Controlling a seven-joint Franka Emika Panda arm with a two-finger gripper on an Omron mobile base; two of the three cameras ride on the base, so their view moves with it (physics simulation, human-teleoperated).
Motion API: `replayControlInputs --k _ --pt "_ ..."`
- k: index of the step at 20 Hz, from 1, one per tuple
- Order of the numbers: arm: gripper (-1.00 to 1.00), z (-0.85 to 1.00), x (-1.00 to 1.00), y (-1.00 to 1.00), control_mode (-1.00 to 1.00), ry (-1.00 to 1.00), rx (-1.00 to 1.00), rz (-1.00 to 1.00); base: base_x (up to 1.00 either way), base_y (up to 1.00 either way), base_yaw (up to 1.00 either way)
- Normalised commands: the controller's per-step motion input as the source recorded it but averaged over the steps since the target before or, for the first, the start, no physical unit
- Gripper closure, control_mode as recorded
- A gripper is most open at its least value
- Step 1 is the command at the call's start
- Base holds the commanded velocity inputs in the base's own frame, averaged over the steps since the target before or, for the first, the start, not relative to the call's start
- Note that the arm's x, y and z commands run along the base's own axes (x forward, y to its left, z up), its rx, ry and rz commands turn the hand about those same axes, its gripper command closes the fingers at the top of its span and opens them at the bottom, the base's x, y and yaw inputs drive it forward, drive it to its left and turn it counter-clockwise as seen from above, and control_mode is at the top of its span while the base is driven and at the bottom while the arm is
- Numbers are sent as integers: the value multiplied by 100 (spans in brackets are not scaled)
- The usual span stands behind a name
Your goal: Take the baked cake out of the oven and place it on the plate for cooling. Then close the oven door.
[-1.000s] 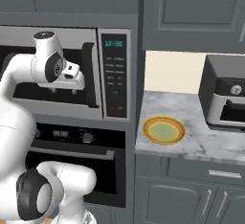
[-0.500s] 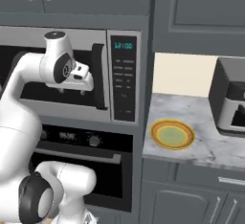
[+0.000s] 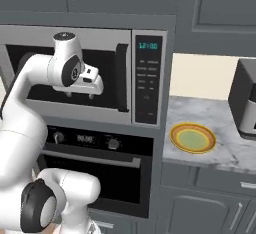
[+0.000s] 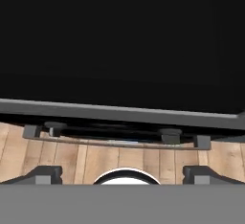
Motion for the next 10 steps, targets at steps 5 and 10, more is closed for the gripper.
replayControlInputs --k 5,10 --pt "-100 0 0 0 100 0 0 0 -63 -63 0" --pt "-100 0 0 0 100 0 0 0 14 -79 -5"
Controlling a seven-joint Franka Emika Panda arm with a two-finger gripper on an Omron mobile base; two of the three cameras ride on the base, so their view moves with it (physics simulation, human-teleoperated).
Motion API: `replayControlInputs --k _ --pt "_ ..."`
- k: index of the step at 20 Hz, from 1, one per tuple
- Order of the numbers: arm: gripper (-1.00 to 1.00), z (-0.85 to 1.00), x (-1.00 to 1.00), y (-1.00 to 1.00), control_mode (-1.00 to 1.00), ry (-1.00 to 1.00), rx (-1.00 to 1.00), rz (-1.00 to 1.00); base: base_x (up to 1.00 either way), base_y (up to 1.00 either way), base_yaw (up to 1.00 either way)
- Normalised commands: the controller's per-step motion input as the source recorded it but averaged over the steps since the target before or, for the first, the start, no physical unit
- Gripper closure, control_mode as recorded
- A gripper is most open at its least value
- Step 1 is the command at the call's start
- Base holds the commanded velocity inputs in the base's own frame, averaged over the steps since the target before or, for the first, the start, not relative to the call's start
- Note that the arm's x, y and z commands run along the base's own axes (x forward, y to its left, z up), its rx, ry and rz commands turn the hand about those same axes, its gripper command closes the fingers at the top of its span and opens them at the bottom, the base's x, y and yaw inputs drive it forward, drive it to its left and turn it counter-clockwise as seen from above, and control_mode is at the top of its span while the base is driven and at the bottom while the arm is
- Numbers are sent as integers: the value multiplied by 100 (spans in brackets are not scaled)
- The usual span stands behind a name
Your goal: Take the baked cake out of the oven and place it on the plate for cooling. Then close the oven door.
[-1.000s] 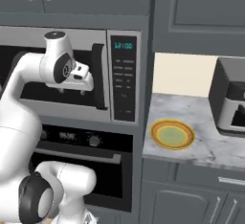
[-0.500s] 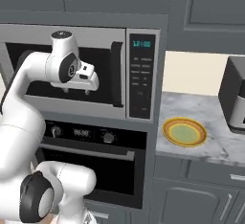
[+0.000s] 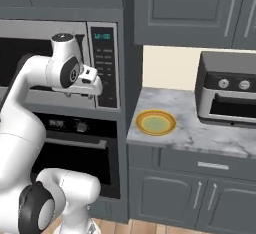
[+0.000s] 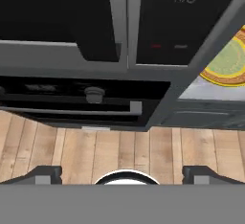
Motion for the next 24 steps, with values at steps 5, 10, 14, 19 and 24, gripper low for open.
replayControlInputs --k 5,10,14,19,24 --pt "-100 0 0 0 100 0 0 0 24 -78 -3" --pt "-100 0 0 0 100 0 0 0 33 -55 0" --pt "-100 0 0 0 100 0 0 0 40 -47 0" --pt "-100 0 0 0 100 0 0 0 40 -5 2" --pt "-100 0 0 0 100 0 0 0 34 -8 0"
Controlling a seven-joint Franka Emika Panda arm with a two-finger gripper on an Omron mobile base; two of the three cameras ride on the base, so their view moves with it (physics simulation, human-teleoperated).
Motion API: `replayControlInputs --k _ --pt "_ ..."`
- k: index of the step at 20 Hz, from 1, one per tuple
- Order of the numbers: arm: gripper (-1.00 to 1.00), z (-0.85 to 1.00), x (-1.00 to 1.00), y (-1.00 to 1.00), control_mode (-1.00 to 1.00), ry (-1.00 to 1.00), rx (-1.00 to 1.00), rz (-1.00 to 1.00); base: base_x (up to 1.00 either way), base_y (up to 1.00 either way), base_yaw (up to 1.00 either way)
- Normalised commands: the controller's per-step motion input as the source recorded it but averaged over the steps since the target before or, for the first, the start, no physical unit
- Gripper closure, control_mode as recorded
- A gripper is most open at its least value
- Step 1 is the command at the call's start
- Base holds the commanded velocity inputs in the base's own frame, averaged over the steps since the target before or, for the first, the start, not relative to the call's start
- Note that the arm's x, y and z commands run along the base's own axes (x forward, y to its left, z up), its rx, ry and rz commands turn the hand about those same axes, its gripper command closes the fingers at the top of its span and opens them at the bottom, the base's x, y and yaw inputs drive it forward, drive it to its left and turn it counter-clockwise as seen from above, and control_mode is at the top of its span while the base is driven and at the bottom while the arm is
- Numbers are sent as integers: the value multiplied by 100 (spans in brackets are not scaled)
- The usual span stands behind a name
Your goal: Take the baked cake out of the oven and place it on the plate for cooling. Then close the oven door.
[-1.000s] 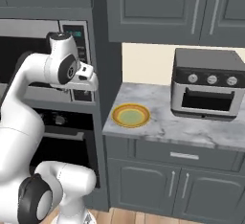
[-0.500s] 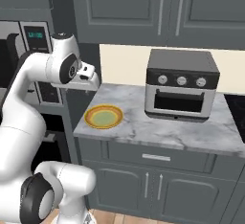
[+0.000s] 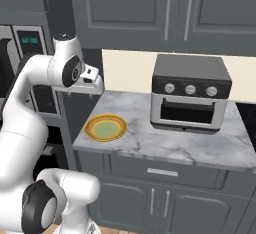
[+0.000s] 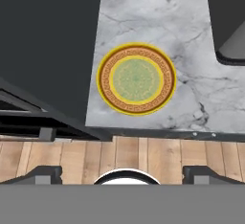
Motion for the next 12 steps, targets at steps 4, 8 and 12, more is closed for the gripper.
replayControlInputs --k 4,8,12 --pt "-100 0 0 0 100 0 0 0 32 0 -1" --pt "-100 0 0 0 100 0 0 0 -6 8 -10" --pt "-100 0 0 0 100 0 0 0 -23 10 -16"
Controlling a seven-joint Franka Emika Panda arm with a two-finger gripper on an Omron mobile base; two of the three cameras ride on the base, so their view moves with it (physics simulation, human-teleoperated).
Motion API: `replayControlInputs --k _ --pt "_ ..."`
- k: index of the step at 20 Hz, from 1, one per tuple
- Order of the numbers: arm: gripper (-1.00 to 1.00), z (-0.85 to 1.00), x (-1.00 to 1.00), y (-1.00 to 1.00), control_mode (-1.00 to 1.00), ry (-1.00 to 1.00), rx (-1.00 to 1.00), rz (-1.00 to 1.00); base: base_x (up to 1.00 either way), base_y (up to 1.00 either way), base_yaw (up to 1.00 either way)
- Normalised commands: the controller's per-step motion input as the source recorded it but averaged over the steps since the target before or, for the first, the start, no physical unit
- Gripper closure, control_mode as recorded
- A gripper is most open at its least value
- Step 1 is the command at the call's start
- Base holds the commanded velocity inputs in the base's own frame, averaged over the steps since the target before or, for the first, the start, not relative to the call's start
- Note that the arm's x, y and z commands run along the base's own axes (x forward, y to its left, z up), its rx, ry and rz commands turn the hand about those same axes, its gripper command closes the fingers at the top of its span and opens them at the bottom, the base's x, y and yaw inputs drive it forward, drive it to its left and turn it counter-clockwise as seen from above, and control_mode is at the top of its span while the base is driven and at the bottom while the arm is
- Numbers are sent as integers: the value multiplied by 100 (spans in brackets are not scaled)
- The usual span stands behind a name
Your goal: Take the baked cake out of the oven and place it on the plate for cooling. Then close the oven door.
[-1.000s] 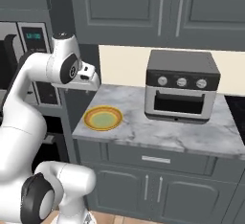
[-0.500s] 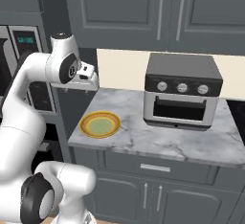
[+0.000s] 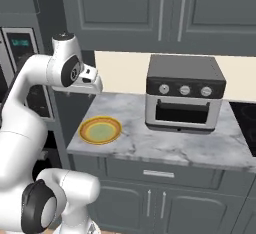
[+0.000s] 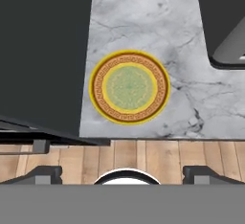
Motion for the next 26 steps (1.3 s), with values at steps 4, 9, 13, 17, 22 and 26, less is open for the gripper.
replayControlInputs --k 4,9,13,17,22,26 --pt "-100 0 0 0 100 0 0 0 -32 16 -26" --pt "-100 0 0 0 100 0 0 0 -42 0 -40" --pt "-100 0 0 0 100 0 0 0 -7 10 -45" --pt "-100 0 0 0 100 0 0 0 -13 45 -36" --pt "-100 0 0 0 100 0 0 0 -24 40 -21" --pt "-100 0 0 0 100 0 0 0 -1 24 0"
